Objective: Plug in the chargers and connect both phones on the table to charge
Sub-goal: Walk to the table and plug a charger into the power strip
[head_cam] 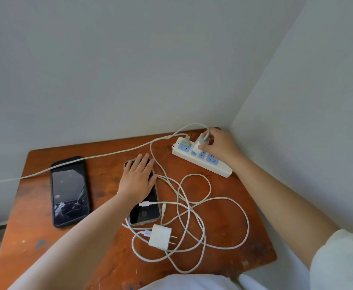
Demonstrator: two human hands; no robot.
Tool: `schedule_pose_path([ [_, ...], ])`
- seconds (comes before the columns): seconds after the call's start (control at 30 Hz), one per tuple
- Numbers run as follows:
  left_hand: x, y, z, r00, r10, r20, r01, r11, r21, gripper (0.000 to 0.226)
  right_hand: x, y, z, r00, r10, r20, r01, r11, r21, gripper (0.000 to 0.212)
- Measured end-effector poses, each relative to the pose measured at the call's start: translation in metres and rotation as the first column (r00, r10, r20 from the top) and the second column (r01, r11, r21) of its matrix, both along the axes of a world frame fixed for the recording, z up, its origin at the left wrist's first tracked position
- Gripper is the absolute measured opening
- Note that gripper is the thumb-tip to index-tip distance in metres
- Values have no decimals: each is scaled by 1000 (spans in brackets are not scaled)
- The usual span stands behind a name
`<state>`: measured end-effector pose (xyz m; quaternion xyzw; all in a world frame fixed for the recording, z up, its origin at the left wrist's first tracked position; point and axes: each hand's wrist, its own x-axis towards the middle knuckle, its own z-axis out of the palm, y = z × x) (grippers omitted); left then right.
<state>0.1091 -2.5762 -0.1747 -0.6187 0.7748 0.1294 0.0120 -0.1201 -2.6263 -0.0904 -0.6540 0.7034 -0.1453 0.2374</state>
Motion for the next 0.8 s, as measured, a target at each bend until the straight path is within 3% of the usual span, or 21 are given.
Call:
schedule_pose_path([
  [0.13,-2,3,-1,1000,22,-8,-22,1000,-4,54,7,0,1,967,-23,-255,15,999,-34,32],
  [0.27,-3,5,0,999,41,-11,-41,999,-7,55,22,2,-4,929,-25,-369,-26,991,-132,33],
  [0.47,4,26,-12,995,91,-39,-90,996,29,55,38,19,-25,909,68,-411,-143,977,-157,36],
  [0.8,-3,8,-3,997,57,-55,-59,998,-34,54,23,-5,2,906,4,-424,-32,998,-57,38],
])
